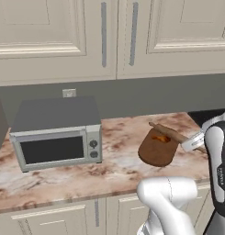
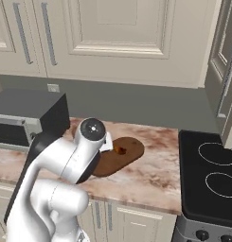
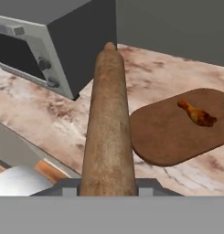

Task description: Open the cabinet, retrieve the rolling pin, and place it next to the meat on the cutting board to prepare for tenderizing.

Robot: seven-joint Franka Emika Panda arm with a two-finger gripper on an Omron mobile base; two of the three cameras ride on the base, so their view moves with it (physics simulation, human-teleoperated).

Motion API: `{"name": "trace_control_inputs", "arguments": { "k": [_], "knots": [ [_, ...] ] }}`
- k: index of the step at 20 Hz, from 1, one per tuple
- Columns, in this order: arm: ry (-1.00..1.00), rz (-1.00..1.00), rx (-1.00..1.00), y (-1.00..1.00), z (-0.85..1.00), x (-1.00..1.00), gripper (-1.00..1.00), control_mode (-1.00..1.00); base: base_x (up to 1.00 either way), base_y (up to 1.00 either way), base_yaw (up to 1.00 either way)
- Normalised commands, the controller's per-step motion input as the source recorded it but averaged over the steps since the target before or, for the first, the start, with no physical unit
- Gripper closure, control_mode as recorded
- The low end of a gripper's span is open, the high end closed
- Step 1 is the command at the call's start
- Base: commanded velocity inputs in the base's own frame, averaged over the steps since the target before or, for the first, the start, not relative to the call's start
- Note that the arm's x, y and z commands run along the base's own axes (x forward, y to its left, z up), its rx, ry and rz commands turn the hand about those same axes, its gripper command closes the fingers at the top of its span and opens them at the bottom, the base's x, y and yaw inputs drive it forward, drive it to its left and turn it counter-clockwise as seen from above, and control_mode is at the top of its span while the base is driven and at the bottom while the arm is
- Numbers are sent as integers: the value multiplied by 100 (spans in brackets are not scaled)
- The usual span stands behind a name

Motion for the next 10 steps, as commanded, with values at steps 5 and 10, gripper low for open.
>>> {"name": "trace_control_inputs", "arguments": {
  "k": [5,10],
  "knots": [
    [2,0,-2,-8,-31,40,100,-100,0,0,0],
    [1,0,0,-4,-31,40,100,-100,0,0,0]
  ]
}}
